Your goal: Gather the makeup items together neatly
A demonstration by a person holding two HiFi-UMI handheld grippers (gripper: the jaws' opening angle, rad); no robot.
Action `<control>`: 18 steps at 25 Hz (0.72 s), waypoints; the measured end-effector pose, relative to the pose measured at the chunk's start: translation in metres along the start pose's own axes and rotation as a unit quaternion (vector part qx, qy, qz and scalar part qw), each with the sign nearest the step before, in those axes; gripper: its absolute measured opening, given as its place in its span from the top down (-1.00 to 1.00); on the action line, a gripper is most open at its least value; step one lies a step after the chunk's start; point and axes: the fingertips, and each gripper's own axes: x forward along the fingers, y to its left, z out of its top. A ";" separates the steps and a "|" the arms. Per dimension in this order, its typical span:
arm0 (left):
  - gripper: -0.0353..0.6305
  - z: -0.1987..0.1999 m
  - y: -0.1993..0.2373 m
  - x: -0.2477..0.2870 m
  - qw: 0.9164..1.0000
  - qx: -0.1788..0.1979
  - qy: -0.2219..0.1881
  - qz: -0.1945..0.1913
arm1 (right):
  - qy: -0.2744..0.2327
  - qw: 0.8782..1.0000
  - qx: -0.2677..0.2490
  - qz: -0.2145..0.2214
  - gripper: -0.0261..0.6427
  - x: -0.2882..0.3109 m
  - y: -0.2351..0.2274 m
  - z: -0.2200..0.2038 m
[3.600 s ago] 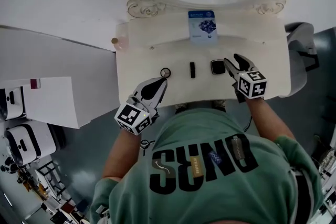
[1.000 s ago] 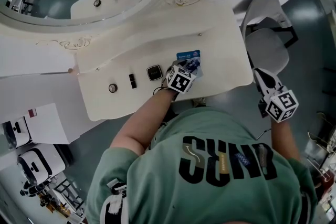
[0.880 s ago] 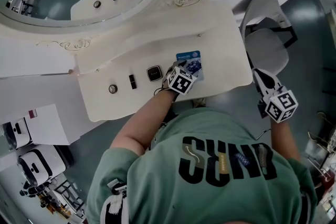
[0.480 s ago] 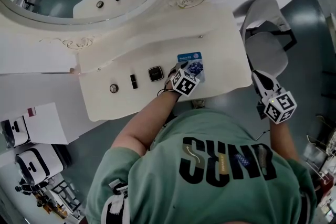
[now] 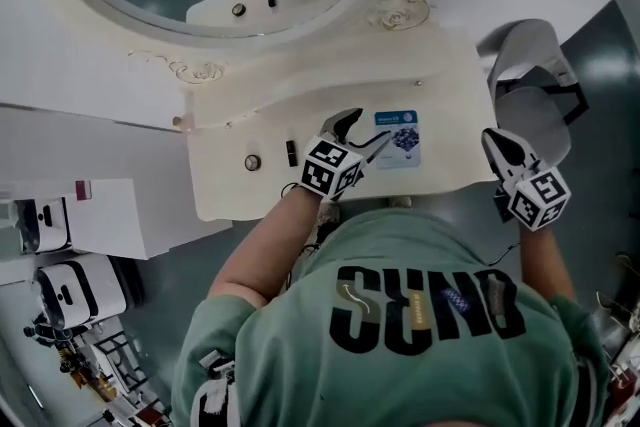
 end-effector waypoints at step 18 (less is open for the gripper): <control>0.87 -0.007 0.137 -0.346 0.967 -0.051 -0.237 0.078 | 0.000 0.999 -0.017 0.046 0.94 0.146 0.202 0.044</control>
